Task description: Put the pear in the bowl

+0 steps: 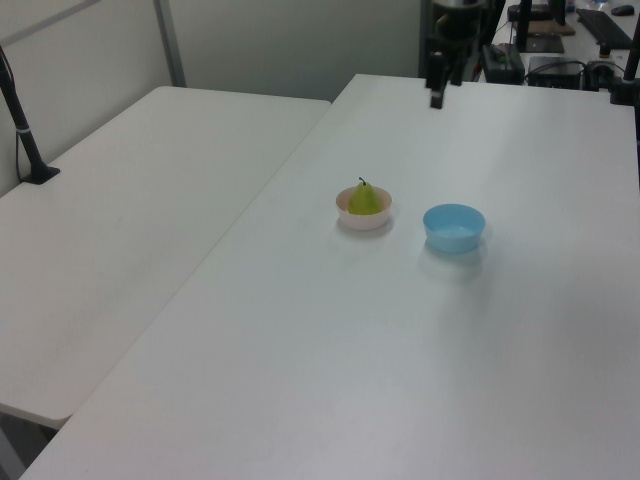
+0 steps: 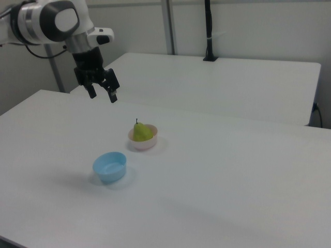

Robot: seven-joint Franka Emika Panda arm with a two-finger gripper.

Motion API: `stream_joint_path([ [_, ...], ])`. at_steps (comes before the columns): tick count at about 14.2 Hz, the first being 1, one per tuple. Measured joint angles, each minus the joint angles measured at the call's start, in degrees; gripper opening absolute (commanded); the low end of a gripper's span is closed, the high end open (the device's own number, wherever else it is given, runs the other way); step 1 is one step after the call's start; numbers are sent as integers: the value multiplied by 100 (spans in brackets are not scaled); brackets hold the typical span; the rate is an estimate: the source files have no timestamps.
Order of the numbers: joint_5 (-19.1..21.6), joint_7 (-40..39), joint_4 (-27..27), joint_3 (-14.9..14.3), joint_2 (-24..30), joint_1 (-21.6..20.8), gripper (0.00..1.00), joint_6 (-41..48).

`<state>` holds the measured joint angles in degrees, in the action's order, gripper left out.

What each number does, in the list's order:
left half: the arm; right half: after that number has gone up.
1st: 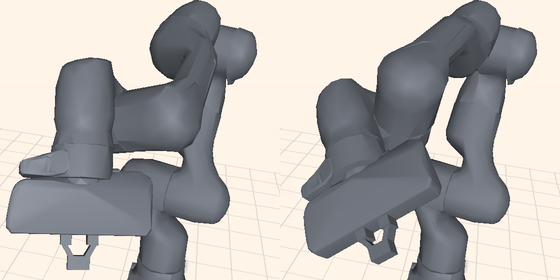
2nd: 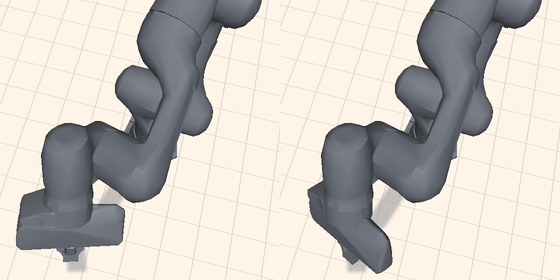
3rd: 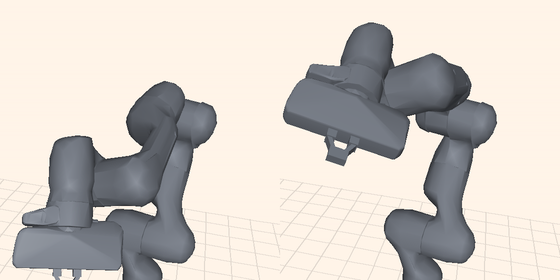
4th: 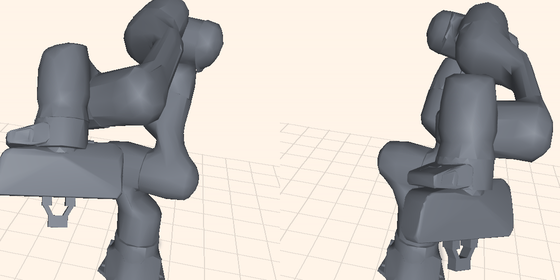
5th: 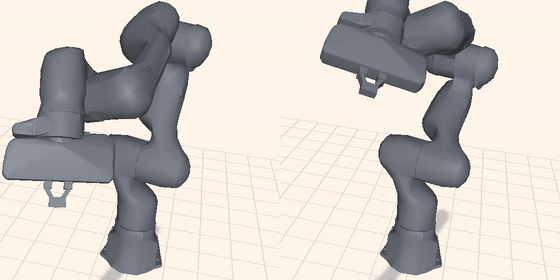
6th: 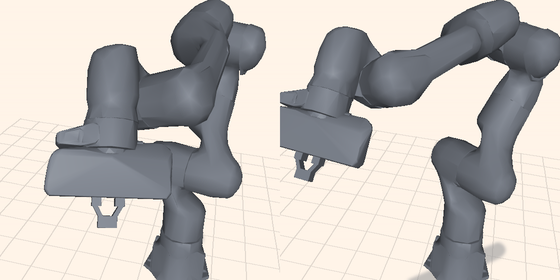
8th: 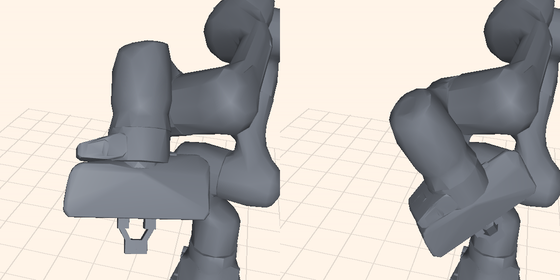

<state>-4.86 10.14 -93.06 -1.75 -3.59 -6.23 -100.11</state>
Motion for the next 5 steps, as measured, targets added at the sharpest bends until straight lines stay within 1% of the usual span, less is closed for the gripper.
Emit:
stream_joint_path([
  [2,36,-138,-1,-4,205,83,100,405],
  [5,38,-397,-6,-9,371,170,100,716],
])
